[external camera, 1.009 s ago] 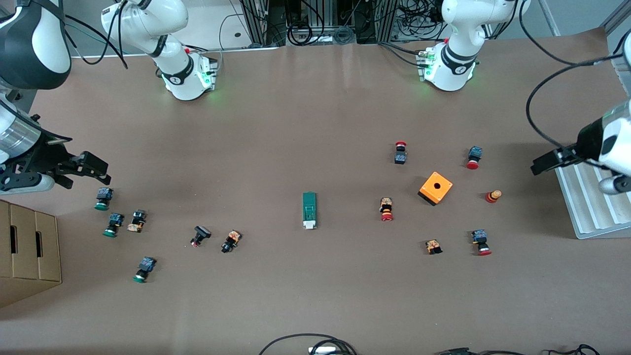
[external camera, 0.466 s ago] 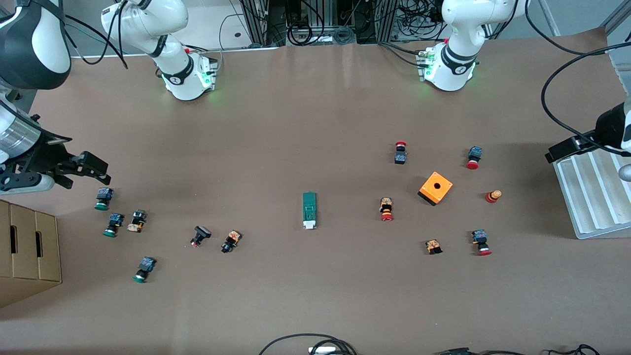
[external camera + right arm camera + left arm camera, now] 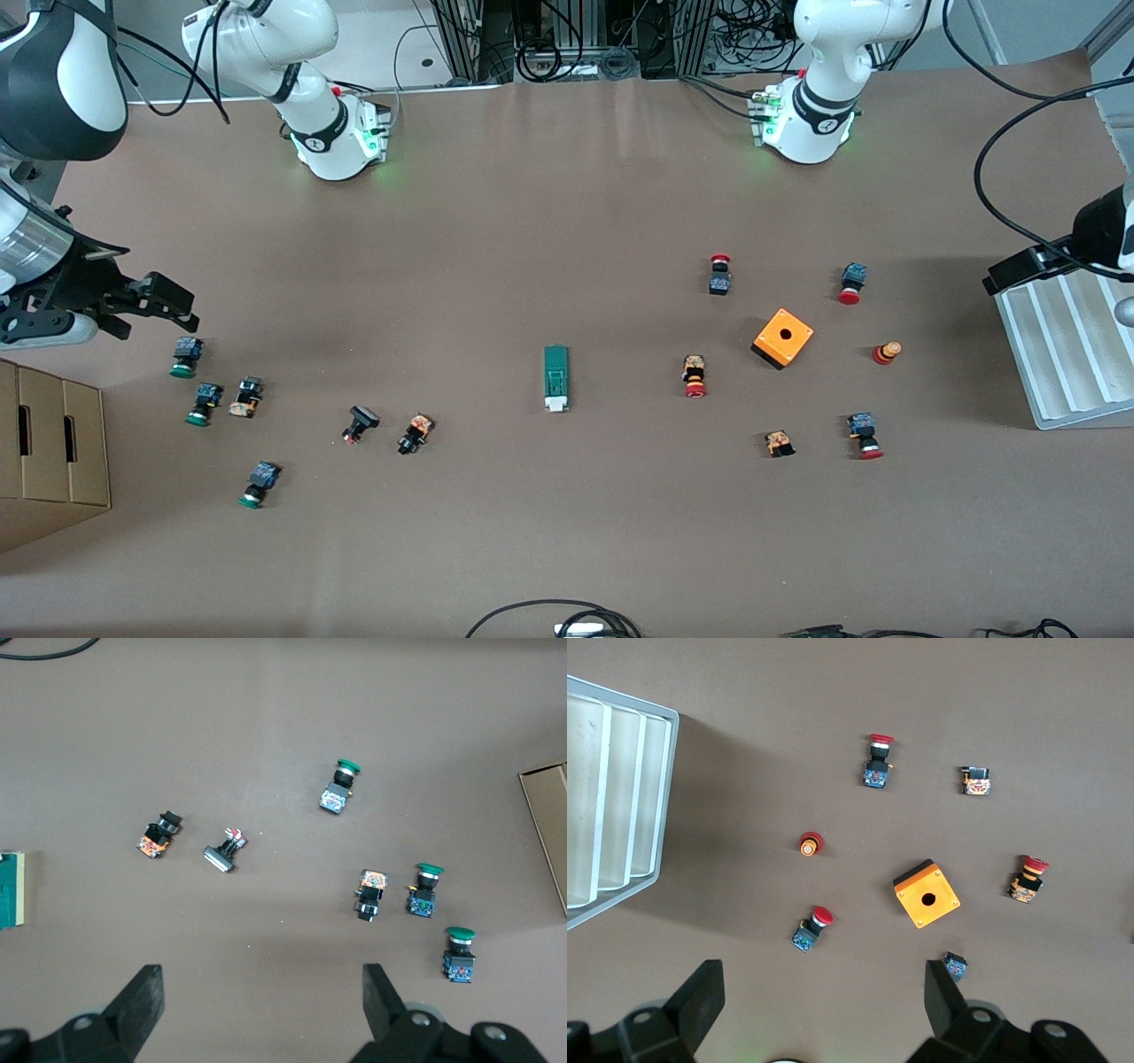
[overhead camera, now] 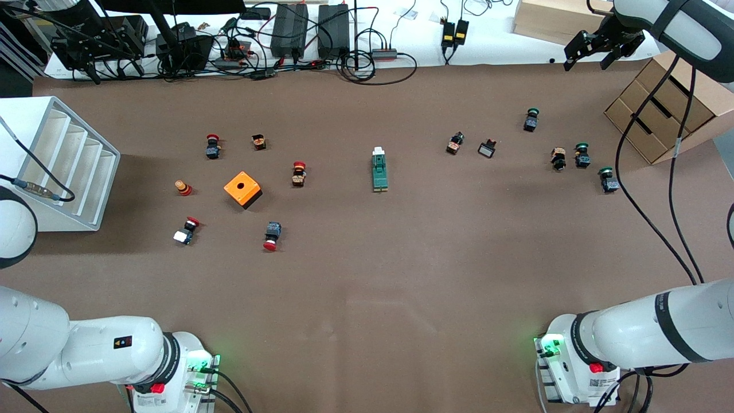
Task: Close load switch with both arms
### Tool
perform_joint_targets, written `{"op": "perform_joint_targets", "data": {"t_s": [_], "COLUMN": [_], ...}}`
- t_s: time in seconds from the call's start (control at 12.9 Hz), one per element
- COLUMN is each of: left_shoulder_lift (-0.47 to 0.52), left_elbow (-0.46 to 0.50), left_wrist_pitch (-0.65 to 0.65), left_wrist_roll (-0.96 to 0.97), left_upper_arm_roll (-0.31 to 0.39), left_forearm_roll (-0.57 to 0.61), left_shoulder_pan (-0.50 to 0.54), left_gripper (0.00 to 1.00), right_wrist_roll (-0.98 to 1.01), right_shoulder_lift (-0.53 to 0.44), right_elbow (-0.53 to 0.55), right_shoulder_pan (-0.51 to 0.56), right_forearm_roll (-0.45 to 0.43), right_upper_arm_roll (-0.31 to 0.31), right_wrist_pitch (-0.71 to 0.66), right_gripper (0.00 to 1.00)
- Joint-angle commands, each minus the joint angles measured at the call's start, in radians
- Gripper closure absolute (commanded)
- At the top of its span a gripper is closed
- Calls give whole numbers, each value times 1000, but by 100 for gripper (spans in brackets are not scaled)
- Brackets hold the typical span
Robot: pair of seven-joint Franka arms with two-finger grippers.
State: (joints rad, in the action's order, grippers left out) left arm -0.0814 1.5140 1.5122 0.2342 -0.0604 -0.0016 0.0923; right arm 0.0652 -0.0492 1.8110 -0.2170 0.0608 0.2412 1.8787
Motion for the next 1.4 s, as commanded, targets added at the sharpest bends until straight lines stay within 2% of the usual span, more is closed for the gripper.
{"op": "perform_joint_targets", "data": {"t_s": [0.0, 1.32], "left_shoulder_lift": [12, 0], "left_elbow": [2, -26], "left_wrist_pitch": [5, 6], "left_wrist_roll": [-13, -4], "left_upper_arm_roll": [-2, 1], "left_forearm_roll": [26, 23], "left_shoulder_pan": [3, 7], "left_gripper": [0, 0], "right_wrist_roll": [-2, -2], "right_shoulder_lift": [12, 12], "right_elbow": [-19, -19], "right_shoulder_pan": [-1, -1], "right_forearm_roll": [-21, -21], "right_upper_arm_roll": [3, 3], "right_wrist_pitch": [7, 7], "right_gripper": [0, 0]}}
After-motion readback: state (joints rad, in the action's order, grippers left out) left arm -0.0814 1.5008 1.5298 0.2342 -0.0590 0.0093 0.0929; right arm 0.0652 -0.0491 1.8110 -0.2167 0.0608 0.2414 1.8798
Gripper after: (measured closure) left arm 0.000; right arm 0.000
